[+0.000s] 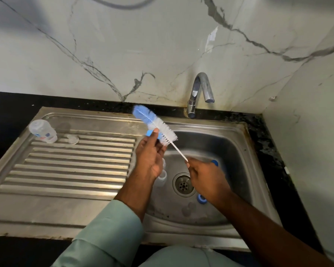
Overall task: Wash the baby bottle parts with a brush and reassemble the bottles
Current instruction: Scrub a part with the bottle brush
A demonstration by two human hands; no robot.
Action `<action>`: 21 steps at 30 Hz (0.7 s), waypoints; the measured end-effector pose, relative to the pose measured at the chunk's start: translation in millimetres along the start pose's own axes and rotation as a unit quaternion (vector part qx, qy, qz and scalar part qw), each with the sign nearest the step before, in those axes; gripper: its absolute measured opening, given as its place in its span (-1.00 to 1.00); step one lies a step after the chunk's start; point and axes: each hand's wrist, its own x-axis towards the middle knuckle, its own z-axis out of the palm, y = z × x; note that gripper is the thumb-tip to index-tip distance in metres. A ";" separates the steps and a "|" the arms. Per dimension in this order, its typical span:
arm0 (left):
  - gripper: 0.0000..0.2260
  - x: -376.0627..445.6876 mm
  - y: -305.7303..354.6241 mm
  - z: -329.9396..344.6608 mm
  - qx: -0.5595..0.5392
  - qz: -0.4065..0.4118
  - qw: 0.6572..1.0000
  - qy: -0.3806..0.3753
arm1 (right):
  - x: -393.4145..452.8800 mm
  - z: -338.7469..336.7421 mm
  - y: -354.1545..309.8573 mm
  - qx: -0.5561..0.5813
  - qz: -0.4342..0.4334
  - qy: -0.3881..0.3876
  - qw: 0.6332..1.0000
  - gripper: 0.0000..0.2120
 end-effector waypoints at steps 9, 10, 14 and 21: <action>-0.68 11.0 12.0 -1.6 -0.039 -0.010 0.999 0.000 | -4.0 0.3 5.8 0.024 -0.045 0.013 0.999 -0.81; -0.68 13.4 13.9 -3.3 -0.035 -0.011 0.999 -0.003 | -7.7 0.7 6.6 0.022 -0.052 0.005 0.998 -0.81; -0.71 4.0 0.7 0.3 0.071 -0.055 0.994 -0.058 | -0.1 2.1 17.2 0.045 0.005 -0.009 0.999 -0.81; -0.78 -3.4 -19.4 7.0 0.196 -0.101 0.968 -0.117 | -0.4 4.7 40.1 0.081 0.053 0.014 0.995 -0.81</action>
